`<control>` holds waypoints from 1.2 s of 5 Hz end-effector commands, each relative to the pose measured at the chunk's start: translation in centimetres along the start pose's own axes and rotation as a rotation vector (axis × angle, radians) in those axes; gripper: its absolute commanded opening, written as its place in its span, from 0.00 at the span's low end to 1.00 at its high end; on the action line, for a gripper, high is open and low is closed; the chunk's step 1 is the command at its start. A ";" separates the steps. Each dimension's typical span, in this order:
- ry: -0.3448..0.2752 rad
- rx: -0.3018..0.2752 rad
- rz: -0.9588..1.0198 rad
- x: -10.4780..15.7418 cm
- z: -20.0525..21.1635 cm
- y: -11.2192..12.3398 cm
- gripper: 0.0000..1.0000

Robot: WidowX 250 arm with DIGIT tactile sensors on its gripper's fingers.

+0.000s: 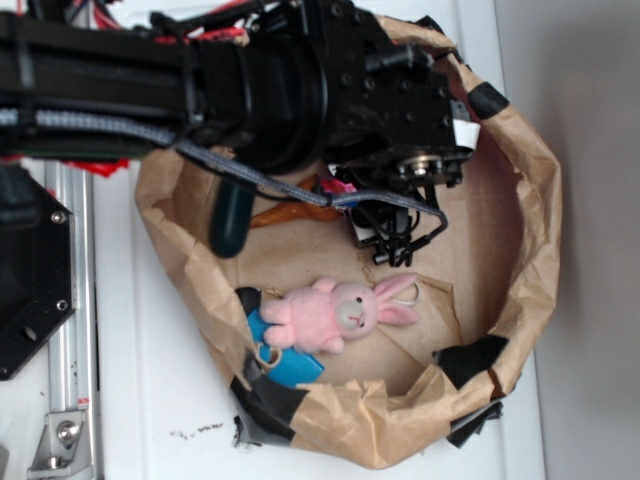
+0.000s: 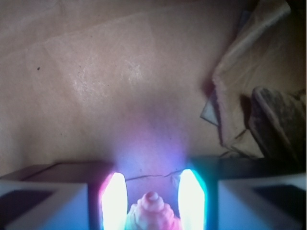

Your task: Grab the shell.

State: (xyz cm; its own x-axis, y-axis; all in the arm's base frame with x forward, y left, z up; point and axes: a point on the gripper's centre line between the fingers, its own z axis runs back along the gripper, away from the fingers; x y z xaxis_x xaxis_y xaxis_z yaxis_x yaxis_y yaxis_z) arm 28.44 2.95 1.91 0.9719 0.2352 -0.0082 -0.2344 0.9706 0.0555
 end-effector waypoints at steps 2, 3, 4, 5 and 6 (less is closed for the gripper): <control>-0.070 -0.033 -0.039 -0.2 2.1 0.0 0.00; -0.206 -0.099 -0.027 0.4 7.1 -1.0 0.00; -0.269 -0.114 0.028 0.5 12.3 -2.1 0.00; -0.291 -0.111 -0.028 0.1 17.3 -2.4 0.00; -0.316 -0.132 -0.067 -0.3 17.7 -1.8 0.00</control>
State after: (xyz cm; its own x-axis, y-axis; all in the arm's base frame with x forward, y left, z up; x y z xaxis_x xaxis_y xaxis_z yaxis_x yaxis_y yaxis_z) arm 29.47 -0.29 17.98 0.9559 0.1631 0.2442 -0.1534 0.9864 -0.0585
